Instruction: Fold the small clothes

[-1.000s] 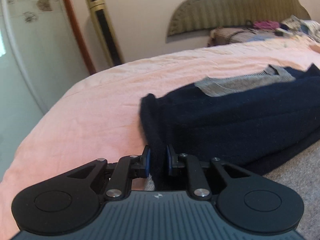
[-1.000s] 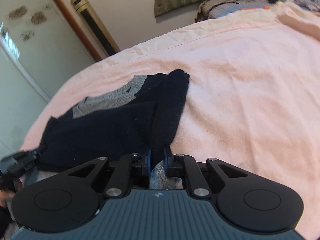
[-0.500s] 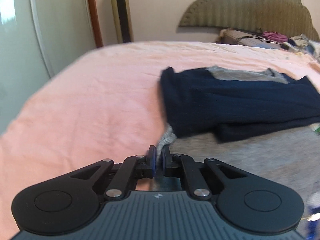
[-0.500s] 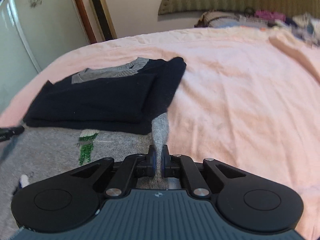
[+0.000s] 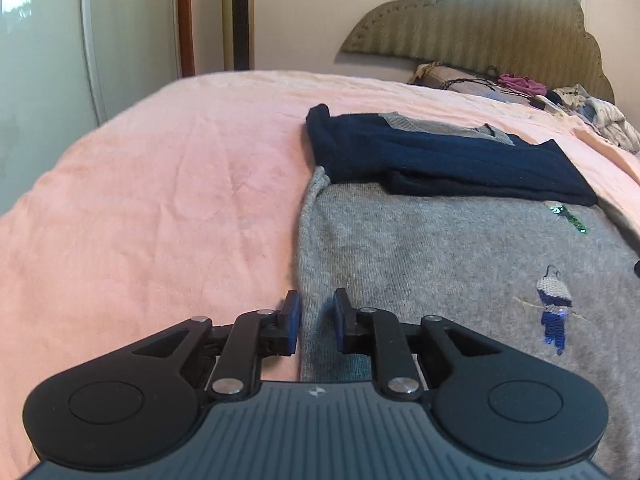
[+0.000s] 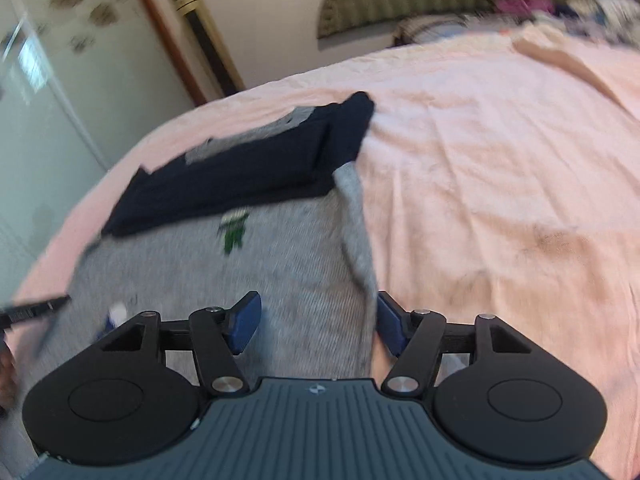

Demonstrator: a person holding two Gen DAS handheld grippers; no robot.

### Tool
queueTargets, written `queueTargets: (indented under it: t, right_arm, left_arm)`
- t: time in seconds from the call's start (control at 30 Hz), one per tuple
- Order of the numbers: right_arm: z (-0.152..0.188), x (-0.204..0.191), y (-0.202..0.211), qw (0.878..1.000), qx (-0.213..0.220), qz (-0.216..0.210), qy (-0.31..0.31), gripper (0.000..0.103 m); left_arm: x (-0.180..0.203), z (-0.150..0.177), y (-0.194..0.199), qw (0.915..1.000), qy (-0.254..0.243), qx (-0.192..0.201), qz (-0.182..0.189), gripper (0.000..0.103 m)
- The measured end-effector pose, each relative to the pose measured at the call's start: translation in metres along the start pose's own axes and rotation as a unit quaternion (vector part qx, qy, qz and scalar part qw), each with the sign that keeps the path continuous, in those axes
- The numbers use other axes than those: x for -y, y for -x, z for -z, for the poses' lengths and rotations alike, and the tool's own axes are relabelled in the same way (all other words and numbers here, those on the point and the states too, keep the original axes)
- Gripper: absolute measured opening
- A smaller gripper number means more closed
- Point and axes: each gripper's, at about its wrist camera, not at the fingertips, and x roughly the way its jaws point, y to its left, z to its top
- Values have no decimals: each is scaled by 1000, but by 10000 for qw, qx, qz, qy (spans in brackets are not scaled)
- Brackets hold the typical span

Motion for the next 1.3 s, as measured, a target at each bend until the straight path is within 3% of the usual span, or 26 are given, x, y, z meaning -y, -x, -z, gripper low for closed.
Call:
queueTargets:
  t: [0.03, 0.07, 0.17, 0.23, 0.27, 0.33, 0.4, 0.43, 0.5, 0.63, 0.67, 0.7, 0.77, 0.87, 0.9, 0.93, 0.97, 1.07, 1.2, 1.3]
  right_arm:
    - [1, -6, -1, 9994, 28, 253, 240, 28]
    - [2, -6, -2, 9989, 44, 283, 384, 11]
    - [-2, 19, 3, 9998, -31, 40, -178, 5]
    - [1, 22, 7, 9998, -36, 87, -191, 5]
    - [2, 20, 9, 9997, -35, 82, -234, 6]
    - [6, 19, 19, 9991, 23, 23, -416, 21]
    - [16, 17, 37, 9983, 178, -33, -550, 66]
    - [22, 16, 46, 9981, 217, -79, -565, 71]
    - [35, 12, 57, 9985, 92, -113, -524, 69]
    - [50, -6, 58, 9999, -17, -69, -143, 68]
    - [50, -10, 57, 10000, -5, 14, -12, 61]
    - [48, -11, 55, 9999, -16, 110, 31, 38]
    - [42, -2, 53, 9998, -87, 85, -180, 22]
    - [39, 13, 59, 9980, -146, -200, -585, 23]
    - [41, 17, 60, 9971, -165, -297, -684, 25]
    - [42, 22, 60, 9958, -187, -410, -799, 28]
    - [43, 26, 61, 9939, -162, -537, -946, 32]
    - [44, 43, 60, 9823, -143, -1003, -1573, 45]
    - [43, 65, 54, 9621, -238, -1487, -2271, 51]
    - [42, 75, 54, 9532, -272, -1643, -2523, 51]
  left_arm:
    - [0, 0, -1, 10000, -27, 50, -66, 6]
    - [2, 0, -2, 9996, -94, 100, -260, 4]
    - [-3, -4, -2, 9993, -228, 62, -297, 3]
    - [-4, -2, 1, 9979, -308, 13, -568, 2]
    - [-8, 0, 4, 9984, -235, -47, -517, 2]
    - [-20, 8, 20, 9998, 68, -93, -157, 4]
    - [-30, 20, 39, 9986, 423, -219, 229, 7]
    - [-34, 27, 48, 9971, 603, -256, 399, 10]
    - [-33, 40, 59, 9950, 719, -311, 614, 11]
    - [-22, 46, 61, 9946, 752, -224, 678, 11]
    - [-20, 43, 60, 9945, 790, -210, 656, 11]
    - [-22, 41, 60, 9929, 894, -214, 757, 11]
    - [-29, 35, 61, 9873, 1177, -299, 1022, 12]
    - [-34, 31, 65, 9814, 1357, -343, 1317, 19]
    - [-34, 31, 64, 9801, 1379, -397, 1370, 37]
    - [-32, 32, 62, 9795, 1419, -449, 1357, 63]
    - [-31, 32, 60, 9789, 1476, -463, 1333, 72]
    - [-29, 32, 56, 9772, 1543, -428, 1391, 73]
    - [-28, 30, 45, 9676, 1732, -607, 1737, 73]
    - [-38, 27, 38, 9539, 2098, -735, 2016, 72]
